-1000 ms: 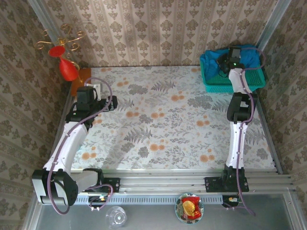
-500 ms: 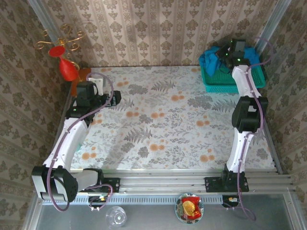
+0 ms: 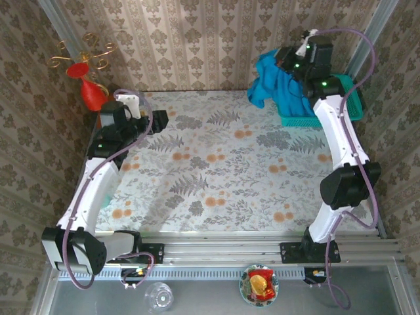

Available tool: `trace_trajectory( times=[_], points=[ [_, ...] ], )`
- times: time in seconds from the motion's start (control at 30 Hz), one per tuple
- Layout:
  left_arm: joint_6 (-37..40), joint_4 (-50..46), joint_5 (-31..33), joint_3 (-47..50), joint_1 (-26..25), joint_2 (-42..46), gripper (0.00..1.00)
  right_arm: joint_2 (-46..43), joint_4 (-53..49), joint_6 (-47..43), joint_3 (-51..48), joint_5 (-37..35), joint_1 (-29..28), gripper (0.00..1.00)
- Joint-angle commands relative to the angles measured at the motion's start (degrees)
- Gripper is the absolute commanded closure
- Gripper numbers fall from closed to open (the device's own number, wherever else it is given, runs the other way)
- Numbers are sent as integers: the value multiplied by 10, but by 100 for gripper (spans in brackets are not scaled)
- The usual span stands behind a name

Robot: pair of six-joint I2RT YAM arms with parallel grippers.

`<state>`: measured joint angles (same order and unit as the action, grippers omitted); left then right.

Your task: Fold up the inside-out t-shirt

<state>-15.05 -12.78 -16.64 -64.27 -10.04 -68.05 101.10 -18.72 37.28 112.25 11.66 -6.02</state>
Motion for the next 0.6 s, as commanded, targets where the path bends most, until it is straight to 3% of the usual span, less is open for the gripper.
trace_trajectory(
  times=[0.0, 0.3, 0.43, 0.57],
  points=[
    [-14, 24, 10, -17, -1, 22, 12, -36, -13, -26, 40, 8, -49, 100],
    [-12, 42, 38, 15, 5, 85, 16, 46, -69, -17, 201, 41, -170, 100],
    [-5, 20, 40, 19, 10, 96, 17, 108, -102, -5, 291, 95, -194, 100],
    [-18, 14, 27, 27, 22, 100, 19, 122, -118, -2, 300, 110, -204, 100]
  ],
)
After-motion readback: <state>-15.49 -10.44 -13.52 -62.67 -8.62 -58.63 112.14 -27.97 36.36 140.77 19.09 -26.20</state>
